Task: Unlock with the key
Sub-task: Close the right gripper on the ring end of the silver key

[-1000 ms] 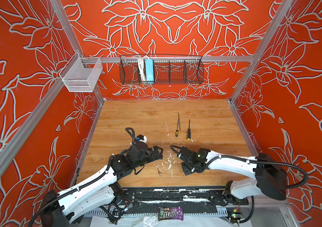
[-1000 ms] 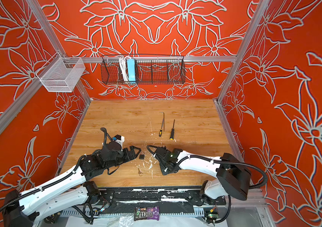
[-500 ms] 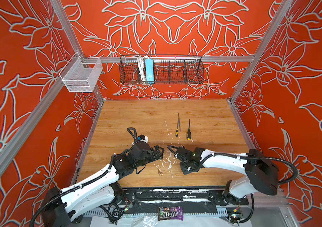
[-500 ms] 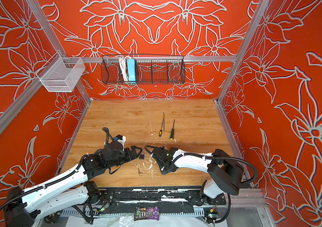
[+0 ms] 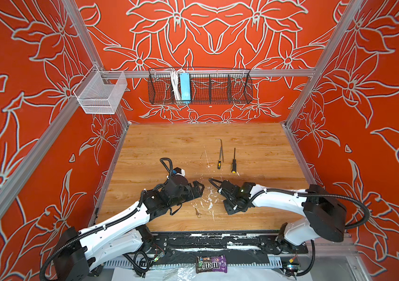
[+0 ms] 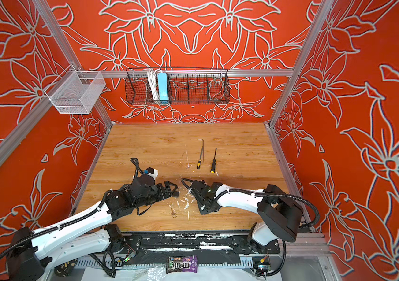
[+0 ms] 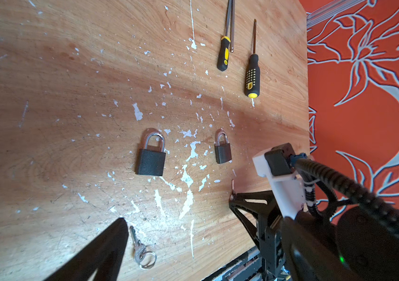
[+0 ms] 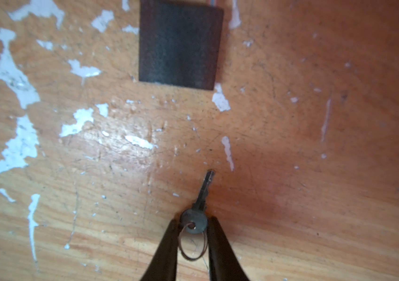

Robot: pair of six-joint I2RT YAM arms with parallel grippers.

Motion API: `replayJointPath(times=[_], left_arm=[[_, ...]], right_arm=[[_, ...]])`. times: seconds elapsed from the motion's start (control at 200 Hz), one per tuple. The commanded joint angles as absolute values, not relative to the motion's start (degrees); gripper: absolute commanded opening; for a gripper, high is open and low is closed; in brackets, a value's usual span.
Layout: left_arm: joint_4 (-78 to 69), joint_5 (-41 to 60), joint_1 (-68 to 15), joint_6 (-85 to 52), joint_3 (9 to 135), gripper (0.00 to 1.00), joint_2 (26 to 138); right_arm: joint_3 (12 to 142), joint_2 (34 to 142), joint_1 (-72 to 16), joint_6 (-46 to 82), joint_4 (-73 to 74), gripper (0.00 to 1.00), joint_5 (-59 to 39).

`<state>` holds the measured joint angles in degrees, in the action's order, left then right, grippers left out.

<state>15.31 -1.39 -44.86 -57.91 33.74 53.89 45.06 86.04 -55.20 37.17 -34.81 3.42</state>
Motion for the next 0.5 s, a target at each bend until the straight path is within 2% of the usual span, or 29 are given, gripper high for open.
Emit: replayJointPath(times=[0.0, 0.265, 0.495], left_arm=[[14.3, -1.6, -45.4, -58.3, 35.5, 0.97, 54.5], [14.4, -1.5, -45.5, -58.3, 36.1, 0.97, 54.6], [14.3, -1.3, -45.7, -58.7, 35.8, 0.97, 54.0]], right_arm=[[43.1, 85.9, -54.8, 37.2, -35.3, 0.19, 3.8], [43.2, 84.8, -54.7, 36.4, -35.4, 0.07, 4.1], [42.8, 83.9, -54.6, 34.9, -34.1, 0.03, 4.1]])
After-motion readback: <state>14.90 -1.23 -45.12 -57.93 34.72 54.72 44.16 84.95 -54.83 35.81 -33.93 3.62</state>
